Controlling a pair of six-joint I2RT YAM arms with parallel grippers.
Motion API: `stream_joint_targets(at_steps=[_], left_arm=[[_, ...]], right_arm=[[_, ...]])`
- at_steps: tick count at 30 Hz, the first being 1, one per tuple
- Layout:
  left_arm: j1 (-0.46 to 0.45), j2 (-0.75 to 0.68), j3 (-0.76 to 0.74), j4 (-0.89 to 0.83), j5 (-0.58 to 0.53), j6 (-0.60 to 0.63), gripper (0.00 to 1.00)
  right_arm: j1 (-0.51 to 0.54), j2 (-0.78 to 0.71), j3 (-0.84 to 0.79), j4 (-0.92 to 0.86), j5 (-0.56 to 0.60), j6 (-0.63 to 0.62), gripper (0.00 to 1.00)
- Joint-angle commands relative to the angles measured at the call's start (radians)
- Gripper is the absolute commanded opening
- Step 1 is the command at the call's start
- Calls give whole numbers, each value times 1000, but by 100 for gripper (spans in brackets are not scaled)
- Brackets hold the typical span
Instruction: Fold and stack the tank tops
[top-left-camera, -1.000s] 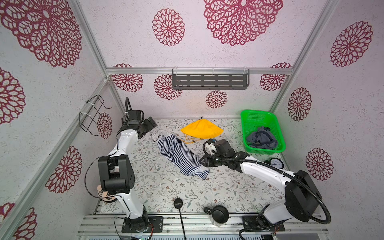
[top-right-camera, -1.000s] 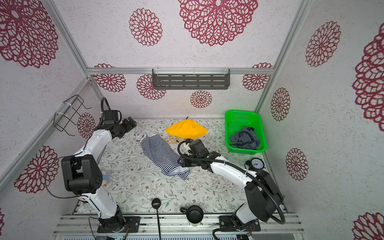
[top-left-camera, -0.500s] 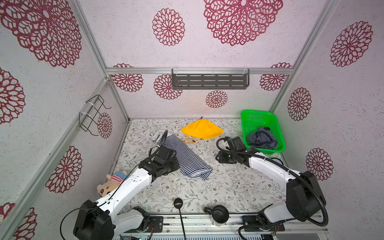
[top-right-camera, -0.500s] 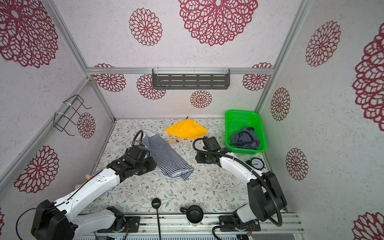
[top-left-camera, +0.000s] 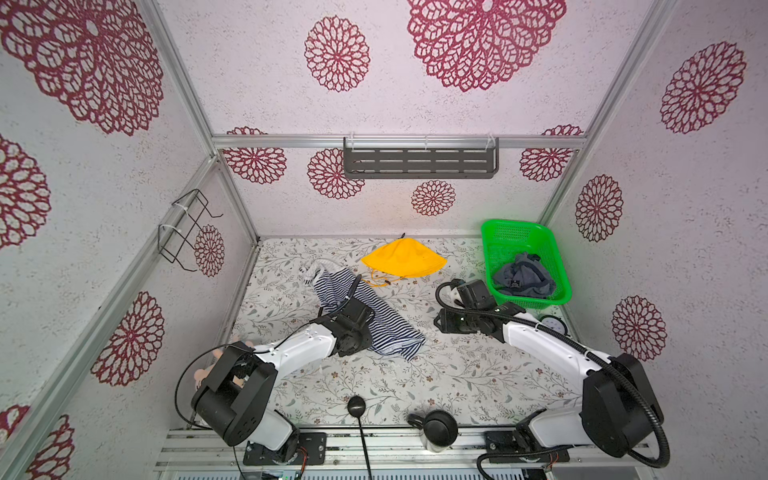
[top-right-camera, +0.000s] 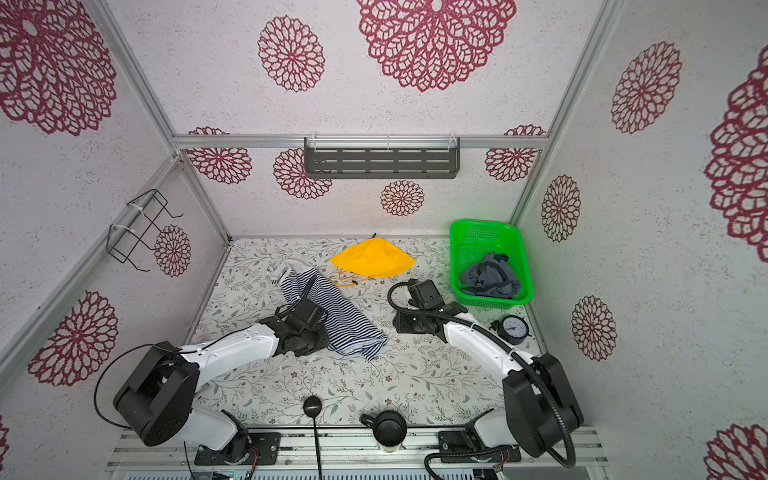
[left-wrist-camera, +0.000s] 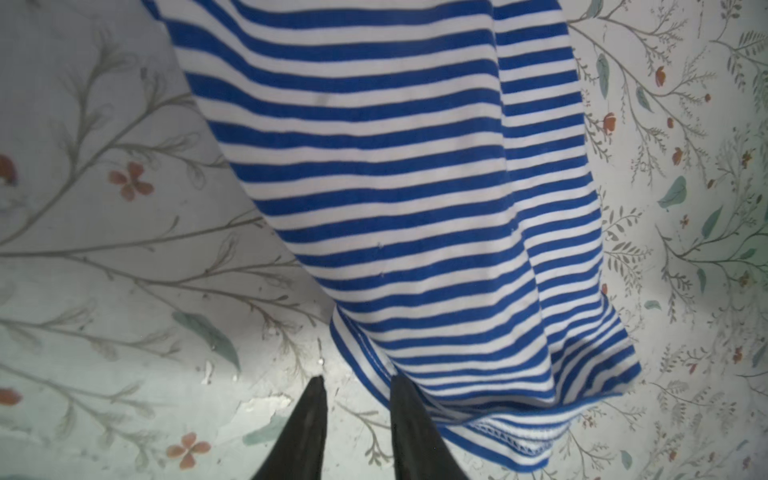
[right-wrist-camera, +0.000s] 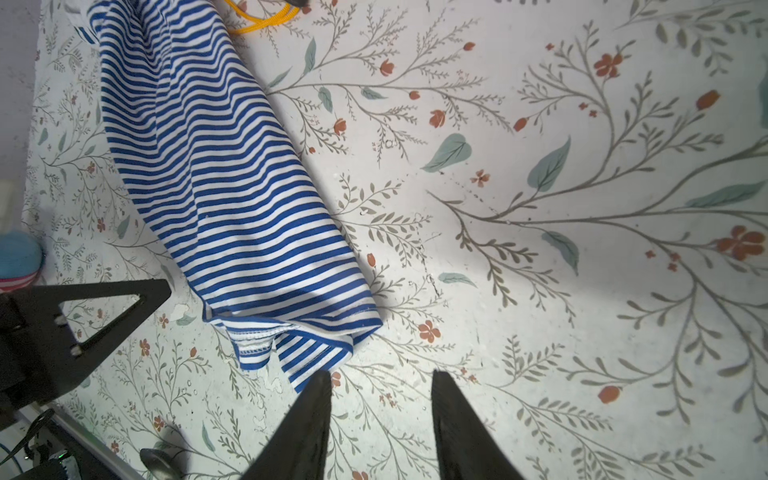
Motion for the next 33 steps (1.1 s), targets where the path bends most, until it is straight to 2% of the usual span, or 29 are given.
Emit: stream_joint_targets(at_steps=[1, 3, 13, 18, 21, 22, 26, 28, 30, 32, 33], left_arm=[[22, 20, 14, 26, -16, 20, 25], [23, 27, 21, 10, -18, 26, 20], [24, 71, 30, 52, 14, 30, 24], [23, 94, 37, 36, 12, 34, 19], [22, 89, 28, 32, 7, 35, 20], [21, 91, 28, 33, 13, 36, 24], [-3, 64, 25, 4, 2, 26, 55], [-15, 32, 11, 2, -6, 12, 61], [-22, 8, -8, 10, -12, 0, 58], [-19, 5, -18, 13, -19, -5, 47], [-19, 11, -18, 10, -23, -6, 46]], right_arm=[[-4, -26, -1, -3, 26, 0, 43], [-5, -29, 3, -6, 34, -2, 43], [-12, -29, -2, -1, 40, 4, 42], [-13, -53, -13, -8, 60, 5, 42], [-18, -62, -19, -11, 61, 8, 41], [-19, -64, -21, -14, 62, 6, 41], [-22, -77, -26, -24, 72, 2, 41], [-25, -78, -31, -23, 72, 3, 41], [-25, -74, -35, -19, 66, 5, 41], [-25, -67, -37, -9, 59, 7, 41], [-25, -63, -35, -7, 56, 8, 41]])
